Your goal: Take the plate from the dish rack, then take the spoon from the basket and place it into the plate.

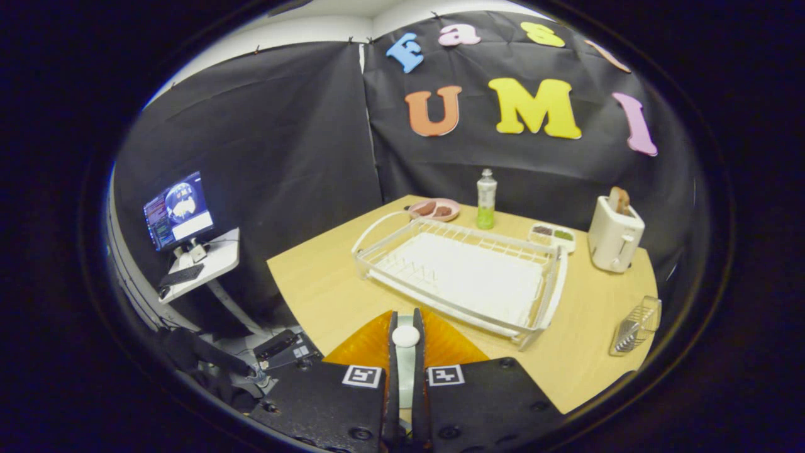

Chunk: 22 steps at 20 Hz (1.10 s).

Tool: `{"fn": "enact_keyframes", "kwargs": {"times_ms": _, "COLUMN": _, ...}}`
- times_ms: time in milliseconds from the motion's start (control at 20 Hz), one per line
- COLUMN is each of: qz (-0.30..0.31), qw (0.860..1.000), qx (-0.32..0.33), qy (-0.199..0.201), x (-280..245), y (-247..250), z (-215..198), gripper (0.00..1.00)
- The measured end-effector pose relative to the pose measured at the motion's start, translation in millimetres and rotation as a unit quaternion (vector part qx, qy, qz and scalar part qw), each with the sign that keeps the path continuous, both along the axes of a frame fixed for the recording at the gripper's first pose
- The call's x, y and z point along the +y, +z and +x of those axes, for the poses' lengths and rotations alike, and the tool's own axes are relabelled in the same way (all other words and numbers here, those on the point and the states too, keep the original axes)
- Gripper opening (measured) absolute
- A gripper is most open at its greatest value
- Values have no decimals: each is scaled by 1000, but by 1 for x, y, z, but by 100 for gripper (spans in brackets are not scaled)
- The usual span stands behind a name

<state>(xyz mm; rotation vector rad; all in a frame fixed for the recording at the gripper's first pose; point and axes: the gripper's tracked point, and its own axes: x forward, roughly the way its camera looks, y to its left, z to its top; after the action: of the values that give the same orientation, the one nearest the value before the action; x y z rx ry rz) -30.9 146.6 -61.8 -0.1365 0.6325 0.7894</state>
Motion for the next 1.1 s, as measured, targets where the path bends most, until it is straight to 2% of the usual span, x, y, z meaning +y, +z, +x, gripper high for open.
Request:
{"fn": "enact_keyframes", "kwargs": {"times_ms": 350, "qz": -7, "qw": 998, "qx": 54, "qy": 33, "x": 32, "y": -29, "z": 2, "gripper": 14}}
{"fn": "enact_keyframes", "kwargs": {"times_ms": 700, "qz": -6, "qw": 995, "qx": 84, "qy": 45, "x": 38, "y": -40, "z": 3, "gripper": 16}}
{"fn": "enact_keyframes", "kwargs": {"times_ms": 900, "qz": 3, "qw": 996, "qx": 85, "qy": 38, "x": 34, "y": -39, "z": 12, "gripper": 26}}
{"fn": "enact_keyframes", "kwargs": {"times_ms": 950, "qz": 3, "qw": 996, "qx": 83, "qy": 35, "x": 31, "y": -38, "z": 14, "gripper": 36}}
{"fn": "enact_keyframes", "kwargs": {"times_ms": 1100, "qz": 8, "qw": 997, "qx": 74, "qy": 24, "x": 25, "y": -36, "z": 17, "gripper": 38}}
